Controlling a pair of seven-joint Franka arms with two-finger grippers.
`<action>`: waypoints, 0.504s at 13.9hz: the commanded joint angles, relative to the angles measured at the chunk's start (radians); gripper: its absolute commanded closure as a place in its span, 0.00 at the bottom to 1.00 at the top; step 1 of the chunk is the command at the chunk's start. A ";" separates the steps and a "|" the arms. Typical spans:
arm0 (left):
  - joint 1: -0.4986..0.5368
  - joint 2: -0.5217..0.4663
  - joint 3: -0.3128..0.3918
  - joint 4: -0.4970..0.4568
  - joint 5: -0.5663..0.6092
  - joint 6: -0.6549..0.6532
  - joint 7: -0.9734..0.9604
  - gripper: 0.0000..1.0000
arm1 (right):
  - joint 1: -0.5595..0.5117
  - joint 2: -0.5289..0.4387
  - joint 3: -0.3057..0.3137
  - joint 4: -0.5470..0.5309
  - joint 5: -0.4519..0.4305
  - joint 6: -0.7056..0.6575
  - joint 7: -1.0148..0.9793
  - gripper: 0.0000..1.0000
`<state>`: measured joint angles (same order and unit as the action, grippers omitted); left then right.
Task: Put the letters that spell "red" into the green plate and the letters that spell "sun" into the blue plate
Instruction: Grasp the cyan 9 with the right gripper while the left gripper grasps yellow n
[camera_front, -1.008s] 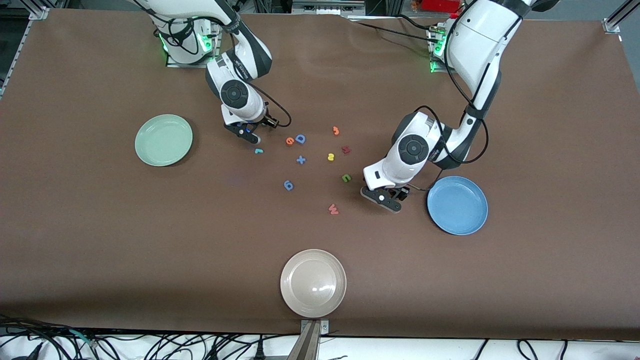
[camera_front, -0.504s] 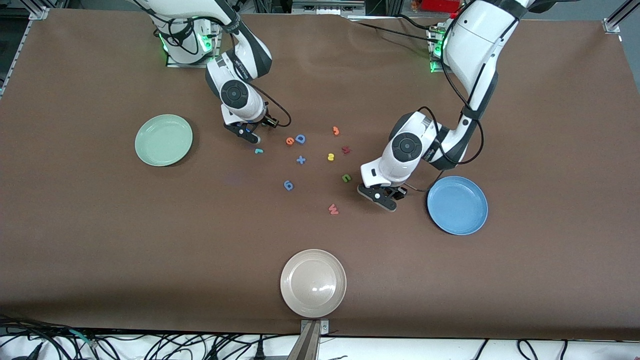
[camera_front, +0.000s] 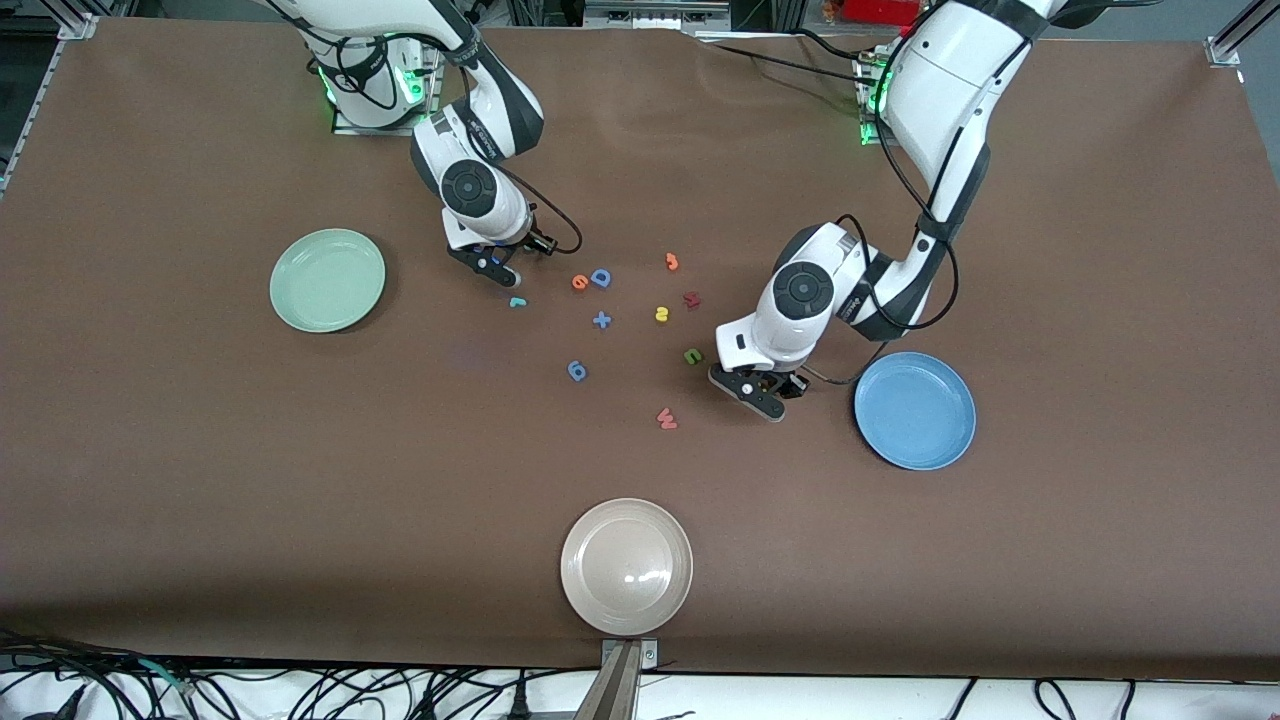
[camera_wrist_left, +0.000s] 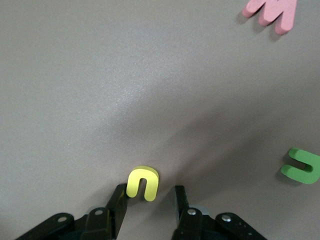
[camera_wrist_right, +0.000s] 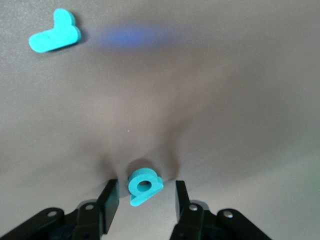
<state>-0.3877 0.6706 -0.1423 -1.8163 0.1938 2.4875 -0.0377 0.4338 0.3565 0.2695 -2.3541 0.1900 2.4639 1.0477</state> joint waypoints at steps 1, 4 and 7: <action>-0.013 0.024 0.013 0.029 0.049 0.004 -0.030 0.53 | 0.002 -0.005 -0.001 -0.019 0.008 0.007 -0.001 0.48; -0.013 0.030 0.013 0.043 0.049 0.004 -0.030 0.53 | 0.002 0.006 -0.001 -0.019 0.008 0.026 -0.001 0.47; -0.013 0.032 0.013 0.046 0.049 0.004 -0.030 0.53 | 0.002 0.012 -0.001 -0.019 0.005 0.029 -0.001 0.70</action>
<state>-0.3886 0.6763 -0.1413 -1.8057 0.2002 2.4874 -0.0392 0.4338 0.3576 0.2698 -2.3537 0.1900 2.4723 1.0476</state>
